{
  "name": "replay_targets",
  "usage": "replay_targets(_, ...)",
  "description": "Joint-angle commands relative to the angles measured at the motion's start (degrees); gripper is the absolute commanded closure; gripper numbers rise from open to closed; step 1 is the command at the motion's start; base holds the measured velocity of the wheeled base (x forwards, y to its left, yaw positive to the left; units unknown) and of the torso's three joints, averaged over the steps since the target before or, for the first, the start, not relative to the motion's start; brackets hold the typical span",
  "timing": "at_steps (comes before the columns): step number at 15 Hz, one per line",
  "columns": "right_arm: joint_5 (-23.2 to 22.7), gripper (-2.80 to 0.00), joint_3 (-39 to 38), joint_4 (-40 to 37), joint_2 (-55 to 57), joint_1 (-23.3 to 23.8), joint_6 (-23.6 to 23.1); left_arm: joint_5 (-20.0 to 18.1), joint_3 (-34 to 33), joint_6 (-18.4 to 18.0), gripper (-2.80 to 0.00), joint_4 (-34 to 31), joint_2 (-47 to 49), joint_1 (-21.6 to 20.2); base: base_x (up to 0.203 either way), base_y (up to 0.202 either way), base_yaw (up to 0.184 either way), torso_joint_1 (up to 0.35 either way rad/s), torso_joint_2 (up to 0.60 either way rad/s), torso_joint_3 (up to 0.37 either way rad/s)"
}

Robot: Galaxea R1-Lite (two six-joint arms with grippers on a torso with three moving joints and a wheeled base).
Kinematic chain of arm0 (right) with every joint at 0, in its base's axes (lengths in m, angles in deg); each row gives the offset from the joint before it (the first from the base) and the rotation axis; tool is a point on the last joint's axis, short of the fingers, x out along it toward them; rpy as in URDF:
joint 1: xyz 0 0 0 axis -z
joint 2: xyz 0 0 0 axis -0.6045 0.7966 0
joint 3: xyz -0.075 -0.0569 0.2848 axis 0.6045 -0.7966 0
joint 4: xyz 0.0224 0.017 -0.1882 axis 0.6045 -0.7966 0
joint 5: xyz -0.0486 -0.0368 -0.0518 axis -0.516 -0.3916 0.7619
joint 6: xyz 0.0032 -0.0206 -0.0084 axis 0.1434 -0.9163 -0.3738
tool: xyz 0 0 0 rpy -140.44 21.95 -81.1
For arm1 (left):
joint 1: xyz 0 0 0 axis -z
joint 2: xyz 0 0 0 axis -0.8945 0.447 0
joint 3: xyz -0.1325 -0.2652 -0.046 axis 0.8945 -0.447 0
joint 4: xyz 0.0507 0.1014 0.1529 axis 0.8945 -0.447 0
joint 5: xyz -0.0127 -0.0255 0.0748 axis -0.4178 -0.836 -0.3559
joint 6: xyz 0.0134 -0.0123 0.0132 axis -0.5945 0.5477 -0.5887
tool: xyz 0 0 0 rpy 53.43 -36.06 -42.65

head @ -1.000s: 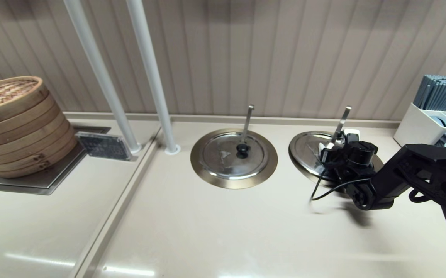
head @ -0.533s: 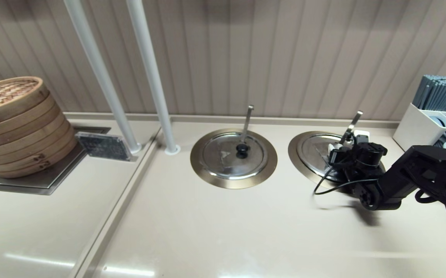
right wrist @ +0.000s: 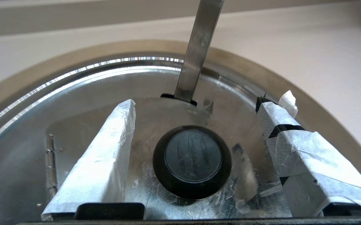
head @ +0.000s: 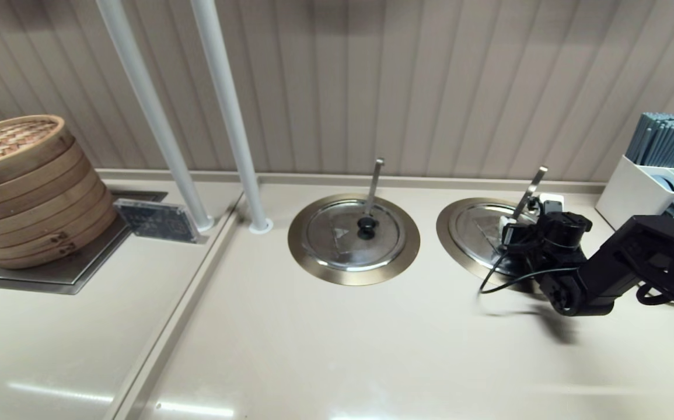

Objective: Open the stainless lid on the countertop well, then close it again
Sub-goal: Open the lid

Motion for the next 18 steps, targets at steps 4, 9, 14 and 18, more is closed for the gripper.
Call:
replay_targets(4,-0.16,-2.8,-5.48,0.85,-6.06,-3.86,-1.1,0.04,0.0,-0.05,0.0,0.01,0.0,-0.01,0.0,0.0,0.0,0.0,0.0,0.0)
replay_targets(9,-2.63,-2.8,-4.97,5.86,-2.72,-3.7,-7.49,0.04,0.0,0.02,0.0,0.01,0.0,-0.01,0.0,0.0,0.0,0.0,0.0,0.0)
replay_targets(14,-2.7,-2.8,-4.85,1.11,-15.06,-2.96,-15.02,0.04,0.0,0.02,0.0,-0.06,0.0,-0.01,0.0,0.0,0.0,0.0,0.0,0.0)
replay_targets(18,-4.94,-2.8,-0.46,-7.45,-12.09,-2.49,-7.38,0.04,0.0,0.02,0.0,-0.05,0.0,-0.01,0.0,0.0,0.0,0.0,0.0,0.0)
